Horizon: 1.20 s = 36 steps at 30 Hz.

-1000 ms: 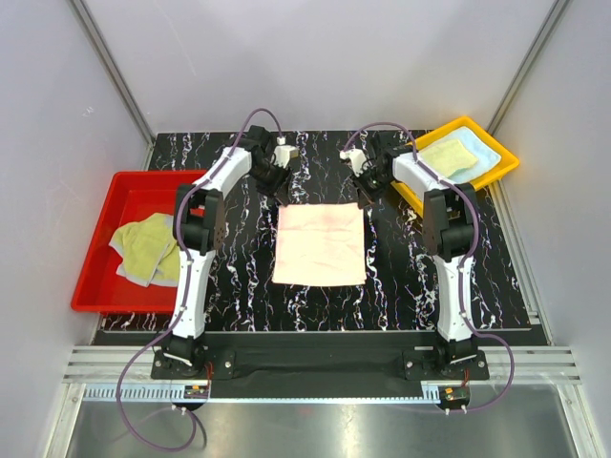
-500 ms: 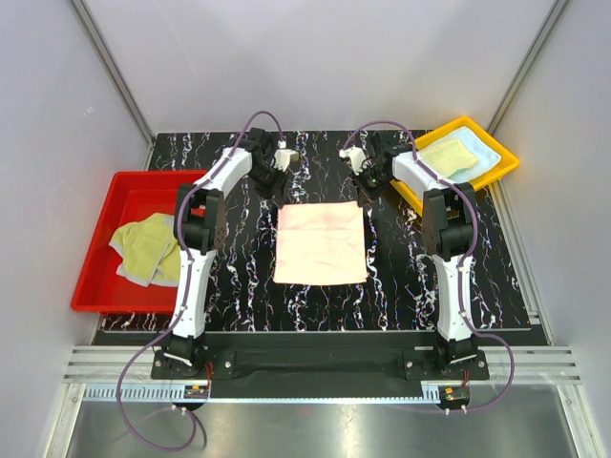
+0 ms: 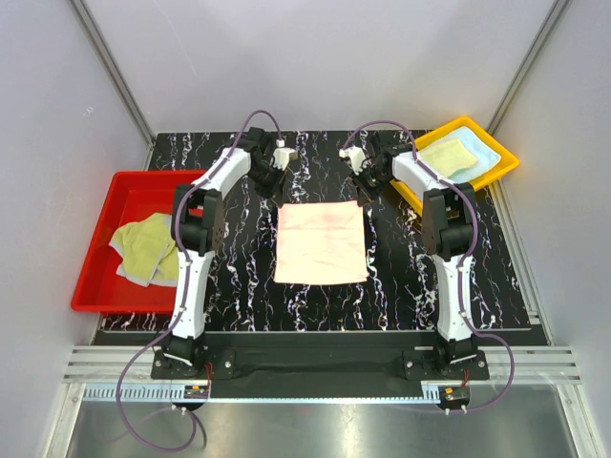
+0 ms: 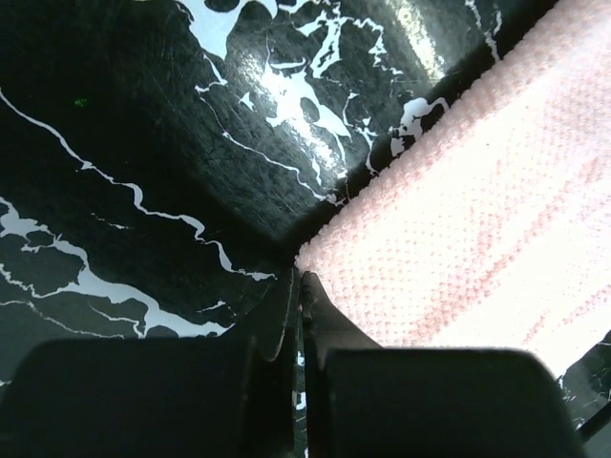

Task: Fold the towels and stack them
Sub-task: Fold the towel

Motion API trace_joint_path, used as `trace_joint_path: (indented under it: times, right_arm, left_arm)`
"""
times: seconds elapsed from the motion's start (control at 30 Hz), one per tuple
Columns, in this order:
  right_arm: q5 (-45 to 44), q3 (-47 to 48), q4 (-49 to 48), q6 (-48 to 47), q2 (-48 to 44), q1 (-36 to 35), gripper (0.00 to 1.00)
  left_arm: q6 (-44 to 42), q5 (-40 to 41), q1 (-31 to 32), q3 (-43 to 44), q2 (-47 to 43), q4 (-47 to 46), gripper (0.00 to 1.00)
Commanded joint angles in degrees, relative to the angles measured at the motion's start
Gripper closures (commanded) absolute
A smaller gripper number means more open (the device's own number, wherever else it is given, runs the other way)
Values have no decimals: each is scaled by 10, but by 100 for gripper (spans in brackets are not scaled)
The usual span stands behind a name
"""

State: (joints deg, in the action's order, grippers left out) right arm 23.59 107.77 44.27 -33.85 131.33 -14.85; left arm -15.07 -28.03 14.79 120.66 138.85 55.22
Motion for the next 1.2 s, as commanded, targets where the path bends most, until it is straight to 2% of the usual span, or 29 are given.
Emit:
trace_joint_path:
  times: [0.0, 0.3, 0.57, 0.73, 1.17]
  right_arm:
    - [-3, 3, -23, -7, -31, 0, 100]
    - [-32, -44, -46, 3, -97, -1, 100]
    - [-77, -178, -136, 32, -207, -15, 100]
    - [-108, -275, -189, 55, -268, -27, 100]
    - [-174, -451, -246, 118, -421, -89, 100]
  left_arm:
    - [12, 1, -1, -9, -66, -28, 100]
    - [32, 13, 0, -55, -119, -52, 100]
    - [38, 35, 10, -127, -185, -70, 100]
    - [44, 47, 22, -203, -248, -93, 100]
    - [77, 68, 59, -374, -389, -136, 100]
